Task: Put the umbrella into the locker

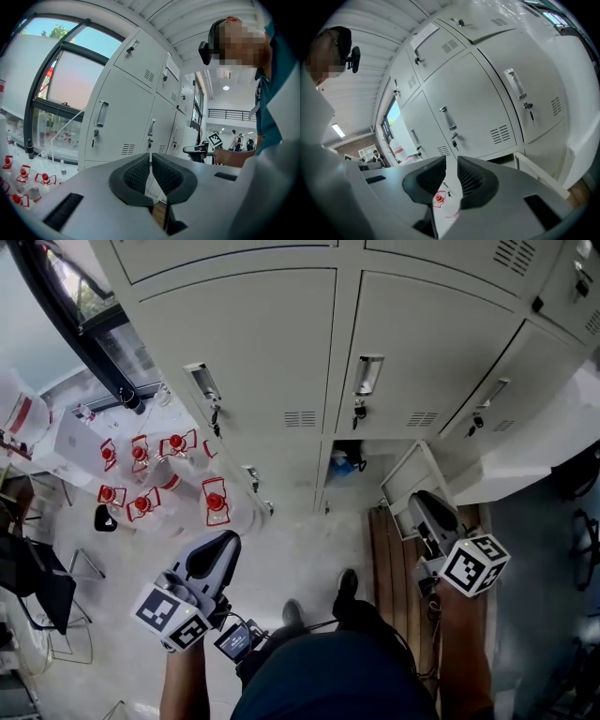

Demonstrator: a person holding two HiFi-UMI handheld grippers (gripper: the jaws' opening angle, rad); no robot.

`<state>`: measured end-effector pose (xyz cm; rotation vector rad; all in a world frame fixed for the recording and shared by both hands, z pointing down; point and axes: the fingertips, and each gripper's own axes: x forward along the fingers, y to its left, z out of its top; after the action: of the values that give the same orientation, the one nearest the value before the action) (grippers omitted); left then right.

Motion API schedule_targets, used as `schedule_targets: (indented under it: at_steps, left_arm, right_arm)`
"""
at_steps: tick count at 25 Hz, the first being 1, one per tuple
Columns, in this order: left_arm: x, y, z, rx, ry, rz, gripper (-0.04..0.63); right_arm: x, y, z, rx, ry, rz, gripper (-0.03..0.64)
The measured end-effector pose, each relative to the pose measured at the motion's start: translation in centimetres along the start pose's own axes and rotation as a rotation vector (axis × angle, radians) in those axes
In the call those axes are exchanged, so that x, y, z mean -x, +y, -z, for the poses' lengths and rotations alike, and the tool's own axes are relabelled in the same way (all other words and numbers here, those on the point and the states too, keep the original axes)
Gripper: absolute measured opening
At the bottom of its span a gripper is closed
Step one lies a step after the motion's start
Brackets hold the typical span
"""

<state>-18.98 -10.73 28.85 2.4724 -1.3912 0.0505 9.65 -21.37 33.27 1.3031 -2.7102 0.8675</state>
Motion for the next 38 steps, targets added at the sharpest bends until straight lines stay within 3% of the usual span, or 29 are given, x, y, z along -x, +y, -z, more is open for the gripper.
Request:
schedule_targets:
  at_steps: [12, 20, 38]
  left_arm:
    - [2.2, 0.2, -1.0, -0.009, -0.031, -0.001, 0.034]
    - [3.1, 0.9, -1.7, -0.012, -0.052, 0.002, 0.034]
    - [2.8, 3.7, -1.2, 0.012, -0.038, 0.006, 0.034]
  right_arm:
    - [2.8, 7.9, -3.5, 0.173, -0.018, -0.108, 0.083]
    - [3.5, 9.8, -3.6, 0.317, 0.023, -0.058, 0.038]
    - [0.0, 10.2, -2.6, 0.281, 0.058, -0.048, 0.038]
